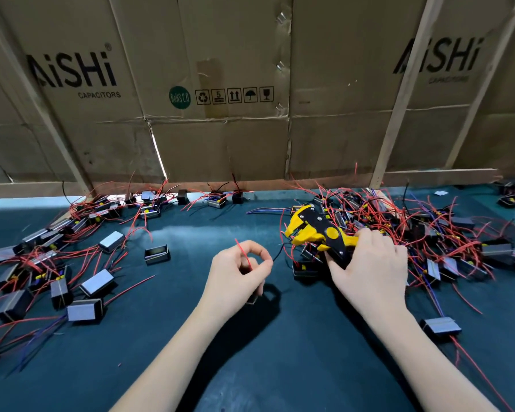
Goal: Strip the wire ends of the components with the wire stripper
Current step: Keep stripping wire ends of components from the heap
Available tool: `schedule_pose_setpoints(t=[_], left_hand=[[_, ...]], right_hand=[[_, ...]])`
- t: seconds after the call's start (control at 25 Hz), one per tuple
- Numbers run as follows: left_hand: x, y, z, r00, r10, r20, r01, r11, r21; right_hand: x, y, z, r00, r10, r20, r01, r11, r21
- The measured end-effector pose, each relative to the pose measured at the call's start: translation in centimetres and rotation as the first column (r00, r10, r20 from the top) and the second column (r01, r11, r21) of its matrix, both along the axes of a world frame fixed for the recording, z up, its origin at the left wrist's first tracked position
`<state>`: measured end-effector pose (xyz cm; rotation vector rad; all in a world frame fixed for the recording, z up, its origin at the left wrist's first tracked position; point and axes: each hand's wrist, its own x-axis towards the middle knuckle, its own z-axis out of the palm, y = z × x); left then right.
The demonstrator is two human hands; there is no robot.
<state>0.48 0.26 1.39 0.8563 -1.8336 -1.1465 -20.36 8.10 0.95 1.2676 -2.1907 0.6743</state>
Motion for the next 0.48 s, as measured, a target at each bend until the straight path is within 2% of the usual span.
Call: schedule_pose_setpoints(t=[0.16, 0.48], left_hand=[[-0.08, 0.11, -0.15, 0.999, 0.028, 0.036, -0.026, 0.998, -0.054], [-0.29, -0.22, -0.57, 0.984, 0.133, 0.117, -0.119, 0.985, -0.123]], right_hand=[[-0.13, -0.03, 0.21, 0.995, -0.036, -0.091, 0.037, 0.999, 0.010], [0.25, -0.18, 0.23, 0.981, 0.026, -0.192, -0.029, 0.999, -0.015]])
